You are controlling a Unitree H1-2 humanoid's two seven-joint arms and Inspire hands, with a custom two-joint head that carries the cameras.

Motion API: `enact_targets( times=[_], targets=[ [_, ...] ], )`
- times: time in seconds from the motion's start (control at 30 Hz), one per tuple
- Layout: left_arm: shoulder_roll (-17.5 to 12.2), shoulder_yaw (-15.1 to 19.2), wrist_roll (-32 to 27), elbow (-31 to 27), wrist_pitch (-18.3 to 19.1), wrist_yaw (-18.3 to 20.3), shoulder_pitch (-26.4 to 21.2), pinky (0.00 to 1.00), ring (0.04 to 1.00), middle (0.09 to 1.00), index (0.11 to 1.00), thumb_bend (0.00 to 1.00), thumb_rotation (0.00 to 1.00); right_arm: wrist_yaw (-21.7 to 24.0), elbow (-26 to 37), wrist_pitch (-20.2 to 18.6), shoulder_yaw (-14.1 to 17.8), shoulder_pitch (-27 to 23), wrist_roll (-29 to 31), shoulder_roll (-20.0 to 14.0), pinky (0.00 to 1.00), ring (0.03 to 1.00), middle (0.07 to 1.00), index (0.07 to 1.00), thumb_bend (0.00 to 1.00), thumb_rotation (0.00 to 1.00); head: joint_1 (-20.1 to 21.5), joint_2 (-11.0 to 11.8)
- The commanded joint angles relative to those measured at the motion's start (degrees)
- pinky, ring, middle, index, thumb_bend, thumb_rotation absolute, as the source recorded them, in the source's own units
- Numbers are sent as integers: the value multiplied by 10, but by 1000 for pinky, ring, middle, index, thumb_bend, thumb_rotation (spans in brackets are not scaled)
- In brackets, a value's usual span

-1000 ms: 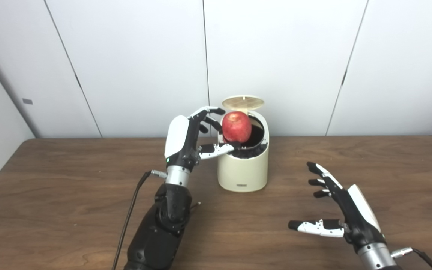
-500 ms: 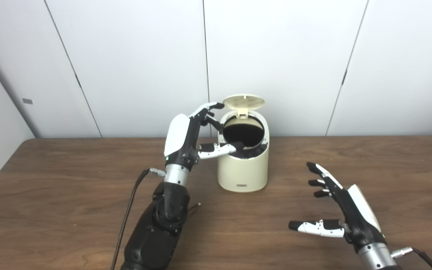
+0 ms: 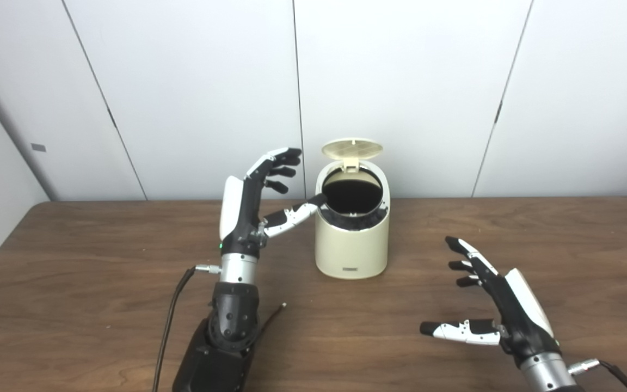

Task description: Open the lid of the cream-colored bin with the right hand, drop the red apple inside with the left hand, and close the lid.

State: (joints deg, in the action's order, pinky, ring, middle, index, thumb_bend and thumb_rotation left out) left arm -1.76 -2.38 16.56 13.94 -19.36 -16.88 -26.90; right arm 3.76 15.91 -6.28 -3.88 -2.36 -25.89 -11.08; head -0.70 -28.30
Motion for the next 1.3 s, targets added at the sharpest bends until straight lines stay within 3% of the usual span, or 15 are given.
enact_targets(
  times=[0.0,0.17,0.27,0.5,0.67,0.97,1.27],
  targets=[
    [3,17,-54,-36,-23,13,-16,562,660,716,759,659,143,-8,12,22,3,-10,5,-5,708,811,903,890,739,218,-1,0],
    [1,49,-122,-64,-21,32,-5,529,652,700,744,695,225,-8,11,22,3,-11,6,-6,708,809,904,891,737,220,-4,-1],
    [-5,58,-136,-78,-7,46,7,487,628,681,723,696,220,-6,12,19,3,-13,6,-7,703,805,902,893,738,221,-6,-1],
    [-29,64,-172,-100,24,98,58,532,660,707,740,739,239,-5,10,16,4,-18,5,-9,689,802,903,900,740,236,-10,-2],
    [-31,76,-189,-103,43,113,90,563,689,738,773,757,277,-5,8,18,6,-20,8,-11,686,804,900,899,740,227,-14,-3],
    [-26,87,-216,-94,53,131,136,579,706,738,773,748,255,-5,5,20,6,-26,15,-15,683,808,895,898,746,226,-15,-1],
    [-23,76,-200,-71,41,145,181,568,706,755,782,678,183,-7,-5,23,9,-57,26,-19,698,807,902,893,757,224,-10,4]
  ],
)
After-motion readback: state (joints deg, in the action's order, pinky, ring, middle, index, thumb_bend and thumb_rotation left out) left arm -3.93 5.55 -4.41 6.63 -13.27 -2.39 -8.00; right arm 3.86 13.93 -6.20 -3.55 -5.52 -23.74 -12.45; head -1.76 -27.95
